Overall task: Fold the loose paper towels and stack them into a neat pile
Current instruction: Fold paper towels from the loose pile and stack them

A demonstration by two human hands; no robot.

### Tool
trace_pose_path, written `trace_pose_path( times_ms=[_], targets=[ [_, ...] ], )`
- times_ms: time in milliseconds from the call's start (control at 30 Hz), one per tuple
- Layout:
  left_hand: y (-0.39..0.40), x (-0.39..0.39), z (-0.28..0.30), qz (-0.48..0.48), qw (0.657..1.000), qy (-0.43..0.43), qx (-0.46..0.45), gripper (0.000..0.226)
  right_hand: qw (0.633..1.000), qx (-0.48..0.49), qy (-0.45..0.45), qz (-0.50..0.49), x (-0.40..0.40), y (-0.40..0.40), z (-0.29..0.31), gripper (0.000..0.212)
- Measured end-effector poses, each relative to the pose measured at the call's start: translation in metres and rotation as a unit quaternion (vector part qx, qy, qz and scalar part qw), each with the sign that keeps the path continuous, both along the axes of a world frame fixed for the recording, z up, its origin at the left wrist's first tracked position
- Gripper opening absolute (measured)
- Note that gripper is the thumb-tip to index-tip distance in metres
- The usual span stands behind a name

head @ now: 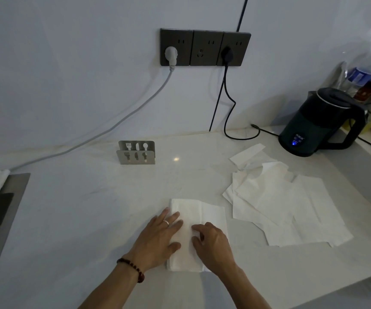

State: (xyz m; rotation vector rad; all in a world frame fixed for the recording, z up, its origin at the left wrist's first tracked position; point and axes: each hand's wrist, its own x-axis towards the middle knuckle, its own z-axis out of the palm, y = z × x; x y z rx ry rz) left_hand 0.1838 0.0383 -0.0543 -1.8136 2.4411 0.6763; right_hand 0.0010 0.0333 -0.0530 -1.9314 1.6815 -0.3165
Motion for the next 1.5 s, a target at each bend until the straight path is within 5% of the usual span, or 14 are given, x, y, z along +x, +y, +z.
trace_pose_path(
  times_ms=[300,467,633,800,1000,1267,1500],
  targets=[
    [-0.008,0.007,-0.005,-0.006,0.999,-0.010,0.040,0.083,1.000,-0.012,0.014,0.004,-0.014,-0.001,-0.004,0.039],
    [-0.019,-0.013,-0.004,-0.008,0.995,-0.001,-0.100,0.056,0.997,-0.037,-0.034,-0.059,-0.034,-0.009,0.004,0.033],
    [-0.042,-0.069,0.004,-0.042,0.991,0.019,-0.129,0.041,0.988,-0.047,-0.007,-0.145,-0.094,-0.028,0.007,0.031],
    [-0.071,-0.134,0.016,-0.070,0.991,0.076,-0.081,0.051,0.980,-0.054,0.062,-0.180,-0.153,-0.047,0.003,0.042],
    [-0.094,-0.177,0.005,-0.110,0.994,-0.018,-0.003,0.053,0.983,-0.086,0.140,-0.085,-0.172,-0.089,-0.006,0.057],
    [-0.093,-0.174,0.004,-0.119,0.991,-0.048,0.042,0.055,0.959,-0.177,0.216,-0.053,-0.167,-0.105,-0.021,0.016],
    [-0.095,-0.175,0.005,-0.070,0.995,0.044,0.048,0.046,0.965,-0.209,0.101,-0.126,-0.178,-0.097,-0.018,0.013]
  ],
)
